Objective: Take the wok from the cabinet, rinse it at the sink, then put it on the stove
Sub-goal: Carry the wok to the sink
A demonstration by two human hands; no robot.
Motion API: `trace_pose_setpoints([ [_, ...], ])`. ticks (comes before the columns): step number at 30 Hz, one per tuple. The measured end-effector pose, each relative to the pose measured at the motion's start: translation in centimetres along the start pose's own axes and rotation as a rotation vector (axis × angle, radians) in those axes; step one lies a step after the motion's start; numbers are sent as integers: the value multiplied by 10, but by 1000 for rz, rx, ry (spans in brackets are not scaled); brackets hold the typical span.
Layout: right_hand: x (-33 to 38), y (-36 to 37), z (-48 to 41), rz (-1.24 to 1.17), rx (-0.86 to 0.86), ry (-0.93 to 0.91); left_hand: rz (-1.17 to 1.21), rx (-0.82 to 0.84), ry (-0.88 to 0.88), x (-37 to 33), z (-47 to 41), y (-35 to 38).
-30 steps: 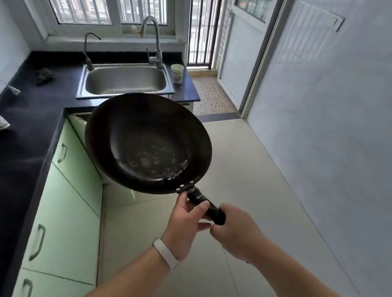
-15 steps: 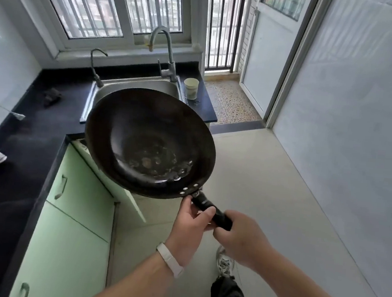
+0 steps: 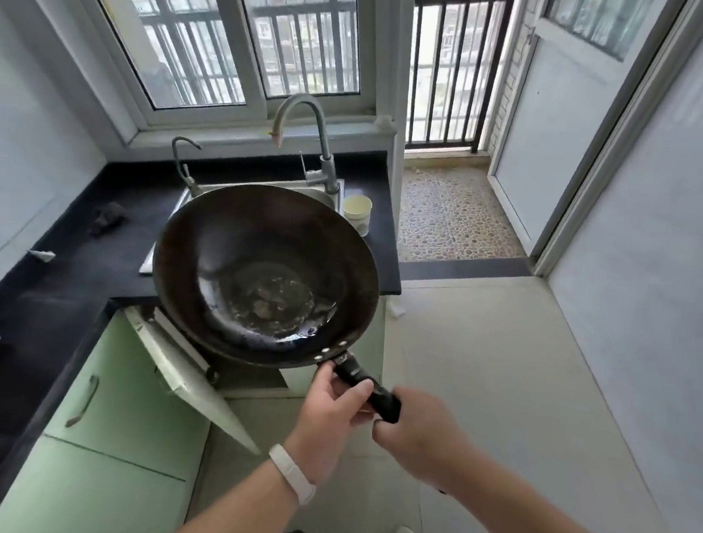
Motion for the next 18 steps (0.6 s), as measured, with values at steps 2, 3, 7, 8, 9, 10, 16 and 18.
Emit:
trace_pose_setpoints([
  [2,3,-8,-19,-10,16,-7,-1,-24,5,-9,-16,1],
  [3,5,-12,-29,-9,24,-13,-6,-31,8,-13,-25,1],
  [7,21,-21,-71,-3,44,-36,-13,-45,12,-26,-62,-6],
  [8,25,-21,-81,4,49,-42,-11,-51,7,-29,-71,-10],
  [9,29,-21,-90,11,54,-47,-15,-60,2,-31,-79,-14],
  [10,34,-21,-100,18,61,-48,-25,-69,-5,-34,-88,-18],
  [16,62,-16,-175,108,91,-36,-17,-76,-48,-46,-156,-48],
  [18,74,-10,-204,121,95,-19,-14,-73,-75,-50,-184,-64],
])
Point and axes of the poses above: each hand's wrist, its own z-axis away from the middle knuckle, its own y-axis out of the palm, x = y × z, the point moved 7 cm from there along -z, towards the middle knuckle, and after that the axes turned 10 degrees about -z, right-handed, at the moved point
